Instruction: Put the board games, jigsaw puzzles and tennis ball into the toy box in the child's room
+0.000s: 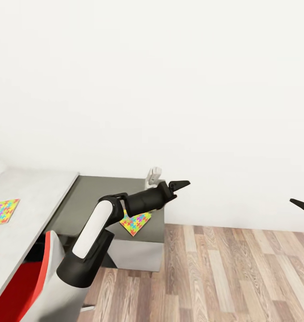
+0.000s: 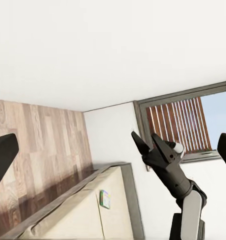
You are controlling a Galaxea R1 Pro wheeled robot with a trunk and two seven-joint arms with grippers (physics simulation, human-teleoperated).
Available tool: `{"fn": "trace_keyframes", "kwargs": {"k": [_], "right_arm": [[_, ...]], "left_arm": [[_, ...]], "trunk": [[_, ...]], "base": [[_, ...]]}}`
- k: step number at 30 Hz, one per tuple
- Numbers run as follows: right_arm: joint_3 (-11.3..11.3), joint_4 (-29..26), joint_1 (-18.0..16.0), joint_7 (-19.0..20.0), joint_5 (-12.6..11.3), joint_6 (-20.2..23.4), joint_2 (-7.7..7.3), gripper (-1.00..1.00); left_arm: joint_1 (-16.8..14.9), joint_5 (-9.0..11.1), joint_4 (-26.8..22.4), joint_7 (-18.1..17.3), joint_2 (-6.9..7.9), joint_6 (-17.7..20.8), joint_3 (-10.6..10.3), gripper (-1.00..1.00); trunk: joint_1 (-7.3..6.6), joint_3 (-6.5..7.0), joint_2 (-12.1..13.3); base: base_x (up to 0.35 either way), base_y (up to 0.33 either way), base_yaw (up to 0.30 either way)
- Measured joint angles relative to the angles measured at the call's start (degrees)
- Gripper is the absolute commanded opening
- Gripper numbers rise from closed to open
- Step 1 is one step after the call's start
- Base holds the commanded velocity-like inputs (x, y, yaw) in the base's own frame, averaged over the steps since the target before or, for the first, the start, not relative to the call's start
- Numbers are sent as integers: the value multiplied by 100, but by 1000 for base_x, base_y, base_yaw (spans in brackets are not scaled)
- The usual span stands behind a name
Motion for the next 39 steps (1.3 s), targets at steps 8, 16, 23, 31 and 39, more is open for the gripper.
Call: {"fn": "trace_keyframes", "kwargs": {"k": [8, 16, 23, 31, 39], "right_arm": [[7, 0, 1, 0, 0, 0, 2, 100], [9, 0, 1, 0, 0, 0, 9, 100], [10, 0, 1, 0, 0, 0, 10, 100], [10, 0, 1, 5, 0, 0, 10, 100], [10, -2, 1, 4, 0, 0, 10, 100]], "left_arm": [[-4, -35, 0, 62, 1, -89, -2, 100], [-25, -18, 5, 305, 3, -87, -5, 100], [-14, 16, 8, 427, 8, -79, 6, 100], [5, 20, 3, 446, 18, -89, 11, 100], [11, 20, 1, 450, 20, -95, 13, 100]], "trunk": [[0, 46, 0], [0, 92, 0], [0, 132, 0], [0, 178, 0], [0, 223, 0]], "base": [[0, 0, -240], [0, 0, -240], [0, 0, -240], [0, 0, -240], [0, 0, -240]]}}
